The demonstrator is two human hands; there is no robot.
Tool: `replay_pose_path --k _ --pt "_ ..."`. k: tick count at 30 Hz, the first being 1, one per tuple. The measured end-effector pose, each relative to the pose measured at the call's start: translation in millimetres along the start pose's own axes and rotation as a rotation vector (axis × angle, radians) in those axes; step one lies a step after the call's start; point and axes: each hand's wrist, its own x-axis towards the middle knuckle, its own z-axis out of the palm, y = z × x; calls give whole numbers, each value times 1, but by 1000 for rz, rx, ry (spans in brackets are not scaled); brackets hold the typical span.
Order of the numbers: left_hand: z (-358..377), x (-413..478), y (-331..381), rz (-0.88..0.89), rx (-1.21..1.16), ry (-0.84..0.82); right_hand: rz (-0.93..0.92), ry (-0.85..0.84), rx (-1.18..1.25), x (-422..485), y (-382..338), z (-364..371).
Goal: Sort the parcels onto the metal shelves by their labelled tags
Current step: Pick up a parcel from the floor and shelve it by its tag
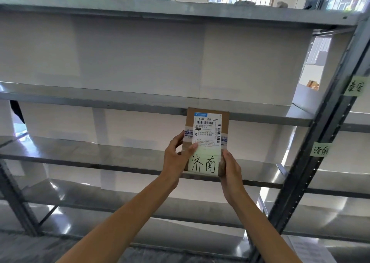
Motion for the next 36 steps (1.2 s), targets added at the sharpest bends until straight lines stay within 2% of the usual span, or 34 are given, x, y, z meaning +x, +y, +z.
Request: replay_pose_path --k 3,8,14,19,22,25,28,36 --pt "-1 -1 1 -15 -46 -45 -2 60 14 1 -1 2" --pt "-2 -2 1 -206 -128 -112 -30 87 15 0 -3 3" --pt "-6 3 -5 -280 -174 -83 -43 32 -112 0 -6 5" --pt "-8 8 -7 -279 -172 -63 -157 50 -344 -5 -11 -1" --pt "-9 11 -6 -278 -179 -42 -147 -28 -388 -8 -12 -9" --pt "-9 12 -5 -274 -170 -37 -60 -99 -363 -11 -11 -12" --pt "-8 13 -6 -262 -151 -54 -47 -115 -306 -14 -10 -11" --pt "-8 15 -9 -252 -142 -85 -52 -60 -268 -11 -4 -6"
